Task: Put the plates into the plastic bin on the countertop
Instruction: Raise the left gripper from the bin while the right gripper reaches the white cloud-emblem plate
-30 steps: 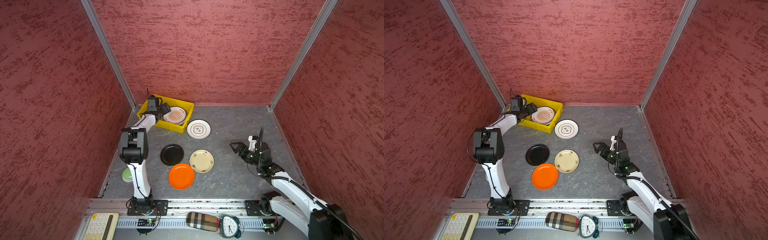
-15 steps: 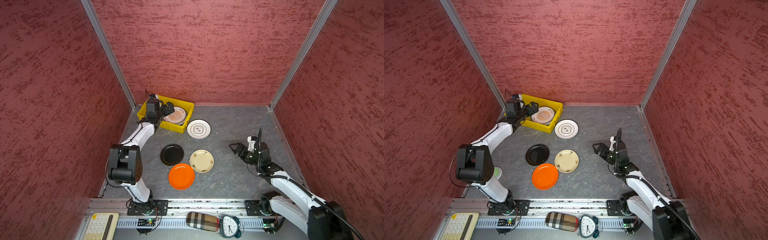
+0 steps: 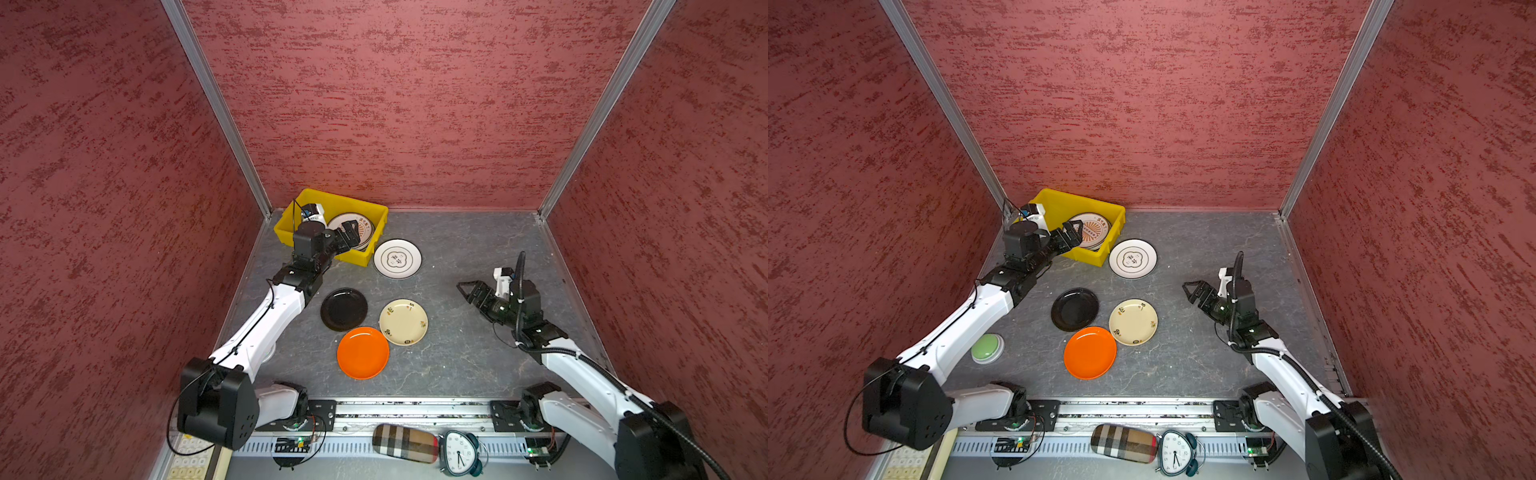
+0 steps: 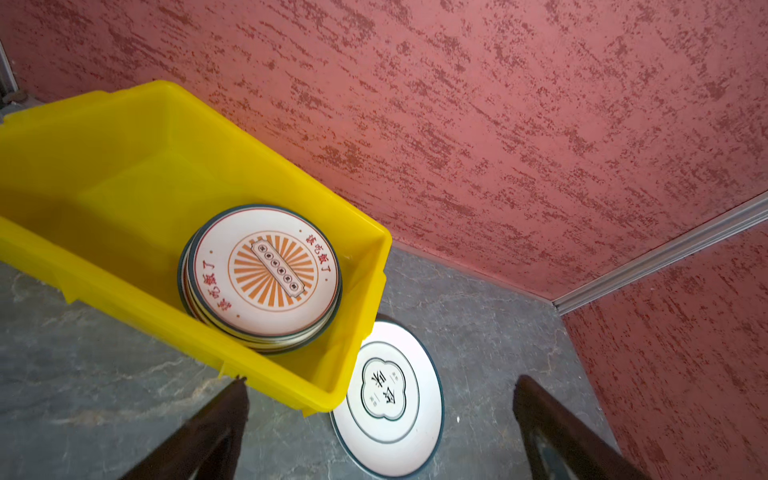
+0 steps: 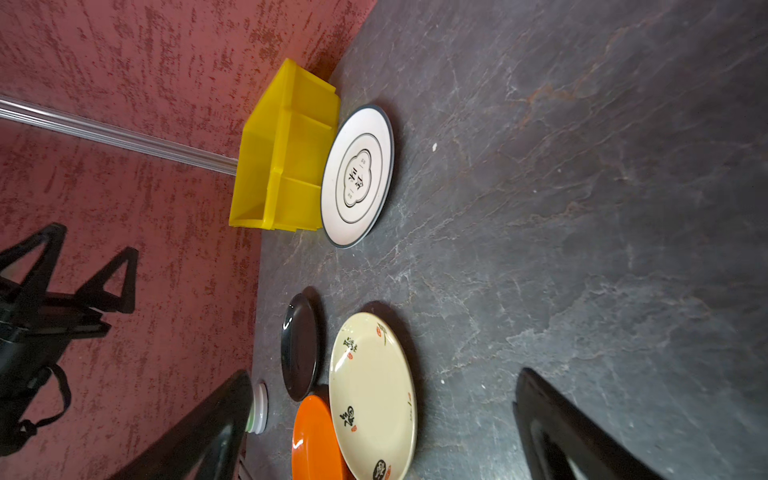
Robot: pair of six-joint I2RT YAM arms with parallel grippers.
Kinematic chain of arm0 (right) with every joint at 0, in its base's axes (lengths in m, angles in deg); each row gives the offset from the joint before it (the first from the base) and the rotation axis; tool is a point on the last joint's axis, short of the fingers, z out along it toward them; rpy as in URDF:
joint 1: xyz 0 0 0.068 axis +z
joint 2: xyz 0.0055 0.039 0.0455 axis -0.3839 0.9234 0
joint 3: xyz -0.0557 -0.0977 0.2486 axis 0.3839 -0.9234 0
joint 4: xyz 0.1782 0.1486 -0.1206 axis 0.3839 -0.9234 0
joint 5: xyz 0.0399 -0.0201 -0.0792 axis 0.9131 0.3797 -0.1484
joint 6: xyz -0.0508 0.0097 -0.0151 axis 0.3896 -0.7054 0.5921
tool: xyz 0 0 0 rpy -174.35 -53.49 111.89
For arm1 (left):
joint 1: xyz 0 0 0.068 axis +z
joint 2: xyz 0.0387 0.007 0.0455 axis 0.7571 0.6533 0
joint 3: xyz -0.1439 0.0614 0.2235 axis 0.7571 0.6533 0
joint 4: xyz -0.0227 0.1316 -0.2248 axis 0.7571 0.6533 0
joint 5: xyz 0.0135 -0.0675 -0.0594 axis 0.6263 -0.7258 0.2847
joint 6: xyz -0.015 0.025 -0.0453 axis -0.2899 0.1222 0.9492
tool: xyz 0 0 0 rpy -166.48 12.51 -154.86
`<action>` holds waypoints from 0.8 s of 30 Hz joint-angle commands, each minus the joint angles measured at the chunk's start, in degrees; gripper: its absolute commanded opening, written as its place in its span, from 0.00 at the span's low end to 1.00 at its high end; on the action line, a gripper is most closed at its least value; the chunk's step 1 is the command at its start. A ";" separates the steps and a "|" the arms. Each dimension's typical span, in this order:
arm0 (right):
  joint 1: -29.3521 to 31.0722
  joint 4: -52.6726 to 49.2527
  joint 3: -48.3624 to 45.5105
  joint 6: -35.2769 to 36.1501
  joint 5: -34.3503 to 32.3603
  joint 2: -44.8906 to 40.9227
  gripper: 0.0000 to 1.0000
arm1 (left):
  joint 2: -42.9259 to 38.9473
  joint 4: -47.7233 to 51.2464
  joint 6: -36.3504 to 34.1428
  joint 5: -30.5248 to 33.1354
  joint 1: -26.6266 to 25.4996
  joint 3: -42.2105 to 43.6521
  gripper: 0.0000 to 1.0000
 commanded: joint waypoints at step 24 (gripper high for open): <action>1.83 7.58 13.92 3.17 -1.09 19.22 0.99 | -19.51 -1.10 -2.82 -2.73 -7.30 24.27 0.99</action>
